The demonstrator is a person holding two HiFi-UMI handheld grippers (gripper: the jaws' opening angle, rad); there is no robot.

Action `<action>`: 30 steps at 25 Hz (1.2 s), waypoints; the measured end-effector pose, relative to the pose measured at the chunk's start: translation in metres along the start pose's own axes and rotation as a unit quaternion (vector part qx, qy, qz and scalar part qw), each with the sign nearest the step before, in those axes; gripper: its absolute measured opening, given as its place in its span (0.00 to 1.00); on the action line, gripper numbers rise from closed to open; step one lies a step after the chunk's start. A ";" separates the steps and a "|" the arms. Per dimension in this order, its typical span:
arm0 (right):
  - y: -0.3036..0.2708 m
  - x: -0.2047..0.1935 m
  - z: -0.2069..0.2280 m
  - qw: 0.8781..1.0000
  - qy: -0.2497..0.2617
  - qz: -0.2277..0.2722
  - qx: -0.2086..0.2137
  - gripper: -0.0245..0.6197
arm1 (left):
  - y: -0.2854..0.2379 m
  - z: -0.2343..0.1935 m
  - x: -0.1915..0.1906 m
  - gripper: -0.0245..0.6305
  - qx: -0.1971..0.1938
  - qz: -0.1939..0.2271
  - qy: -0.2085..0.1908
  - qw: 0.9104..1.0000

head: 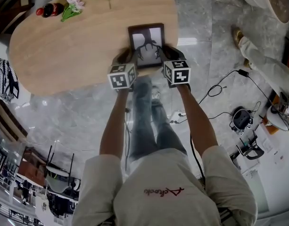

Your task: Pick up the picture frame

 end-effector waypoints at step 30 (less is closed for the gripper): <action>0.029 0.017 -0.011 0.999 -0.001 0.046 -0.013 0.15 | 0.026 0.017 0.004 0.15 0.031 0.047 0.005 0.998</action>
Point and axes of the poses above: the fingertips, and each gripper's own axes: y backward along the fingers, z to its right, x out of its top, the point moved 5 cm from there along y, backward along the fingers, and after that the axes turned 11 degrees about y, right-handed, at the moved point
